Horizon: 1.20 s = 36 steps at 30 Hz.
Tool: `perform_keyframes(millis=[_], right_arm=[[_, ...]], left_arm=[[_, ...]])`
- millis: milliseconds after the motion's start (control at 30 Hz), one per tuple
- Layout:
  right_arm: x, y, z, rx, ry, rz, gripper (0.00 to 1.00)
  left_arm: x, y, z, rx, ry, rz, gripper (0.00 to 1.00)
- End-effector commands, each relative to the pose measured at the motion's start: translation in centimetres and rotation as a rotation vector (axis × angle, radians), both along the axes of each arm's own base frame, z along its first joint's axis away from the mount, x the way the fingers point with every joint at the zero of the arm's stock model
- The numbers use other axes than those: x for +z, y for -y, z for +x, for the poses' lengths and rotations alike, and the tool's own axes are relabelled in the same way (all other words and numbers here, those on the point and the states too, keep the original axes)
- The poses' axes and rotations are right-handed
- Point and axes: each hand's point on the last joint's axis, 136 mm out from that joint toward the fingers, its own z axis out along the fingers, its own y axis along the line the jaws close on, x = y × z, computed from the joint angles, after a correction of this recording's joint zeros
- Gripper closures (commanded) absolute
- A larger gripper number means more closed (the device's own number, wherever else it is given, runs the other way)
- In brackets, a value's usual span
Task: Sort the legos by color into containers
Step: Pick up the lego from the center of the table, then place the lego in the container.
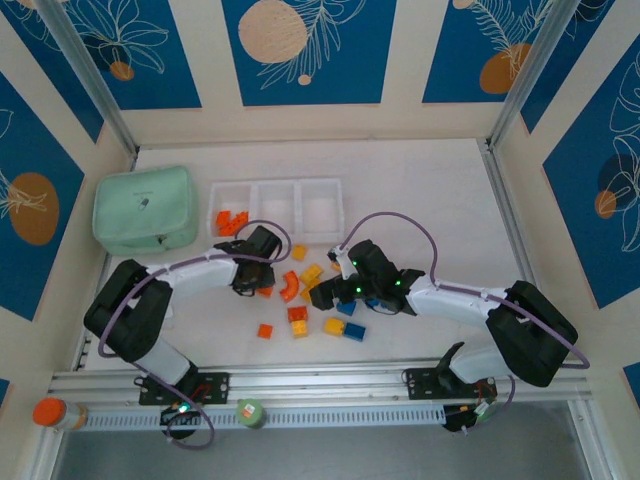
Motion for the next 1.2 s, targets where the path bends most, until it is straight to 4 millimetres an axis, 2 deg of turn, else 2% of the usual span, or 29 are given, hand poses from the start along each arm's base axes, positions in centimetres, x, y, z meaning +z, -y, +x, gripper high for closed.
perform_keyframes(millis=[0,233,367,533,733,933,1100,1167], right_arm=[[0.8,-0.3,0.1,0.001,0.009,-0.001,0.01],[3.2,-0.9,0.2,0.005,0.018,0.012,0.01],[4.4,-1.4,0.6,-0.004,0.019,0.028,0.01],[6.1,-2.2,1.3,-0.017,0.026,0.067,0.01],[7.2,-2.9,2.3,-0.034,0.037,0.1,0.01],[7.5,-2.8,3.5,-0.047,0.052,0.11,0.01],[7.6,-2.5,4.5,-0.063,0.036,0.129,0.01],[7.6,-2.4,4.8,-0.067,0.041,0.131,0.01]], left_arm=[[1.3,-0.1,-0.2,-0.031,0.018,-0.006,0.7],[4.7,-1.6,0.0,-0.048,0.089,0.028,0.7],[7.5,-2.8,0.9,-0.043,0.151,0.038,0.71],[10.4,-3.9,3.3,-0.027,0.213,0.023,0.72],[13.1,-4.6,8.0,-0.019,0.258,-0.004,0.73],[14.2,-4.9,12.7,0.005,0.294,-0.035,0.73],[12.2,-5.5,16.2,0.03,0.255,-0.069,0.72],[11.4,-6.7,17.3,0.055,0.24,-0.038,0.73]])
